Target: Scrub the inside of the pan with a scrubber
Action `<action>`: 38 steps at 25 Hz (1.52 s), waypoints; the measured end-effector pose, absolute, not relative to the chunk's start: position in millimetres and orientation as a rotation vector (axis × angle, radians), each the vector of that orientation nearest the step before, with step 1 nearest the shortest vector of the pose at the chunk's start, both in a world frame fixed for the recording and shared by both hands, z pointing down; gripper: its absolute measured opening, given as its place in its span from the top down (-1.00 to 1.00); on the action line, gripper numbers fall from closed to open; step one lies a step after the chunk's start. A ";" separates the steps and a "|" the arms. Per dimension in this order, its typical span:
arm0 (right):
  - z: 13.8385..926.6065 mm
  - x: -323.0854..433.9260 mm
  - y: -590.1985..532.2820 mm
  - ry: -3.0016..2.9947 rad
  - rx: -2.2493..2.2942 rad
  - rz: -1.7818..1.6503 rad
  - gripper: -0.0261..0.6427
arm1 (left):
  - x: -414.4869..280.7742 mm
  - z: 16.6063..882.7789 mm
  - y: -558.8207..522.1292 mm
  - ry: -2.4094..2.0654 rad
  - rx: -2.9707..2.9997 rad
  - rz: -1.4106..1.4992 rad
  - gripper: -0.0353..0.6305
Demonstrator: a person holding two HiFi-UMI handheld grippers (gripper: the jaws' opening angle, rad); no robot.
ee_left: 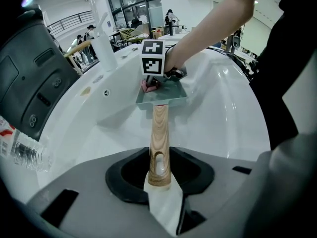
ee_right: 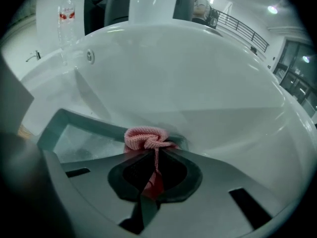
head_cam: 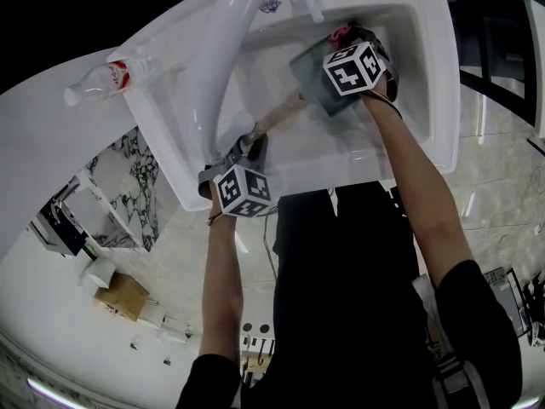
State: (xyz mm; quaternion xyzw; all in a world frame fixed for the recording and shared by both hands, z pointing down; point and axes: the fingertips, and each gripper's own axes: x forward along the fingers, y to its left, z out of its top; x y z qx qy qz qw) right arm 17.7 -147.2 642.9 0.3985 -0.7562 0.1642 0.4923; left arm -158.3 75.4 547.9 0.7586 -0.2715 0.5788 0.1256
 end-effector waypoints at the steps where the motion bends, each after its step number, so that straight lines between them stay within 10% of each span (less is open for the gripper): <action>1: 643.1 19.4 -146.9 -1.818 0.985 0.414 0.82 | -158.4 547.9 75.4 -0.800 2.205 1.682 0.46; 17: 617.5 -62.4 -51.4 -2.061 0.510 0.696 0.82 | -158.5 548.8 74.8 -0.863 2.173 1.691 0.46; 30: 640.4 19.6 -105.8 -1.820 0.693 0.173 0.82 | -158.2 549.1 74.6 -0.868 2.163 1.705 0.46; 38: 639.3 28.0 -82.0 -1.794 0.739 0.583 0.82 | -158.4 549.9 74.6 -0.875 2.155 1.710 0.46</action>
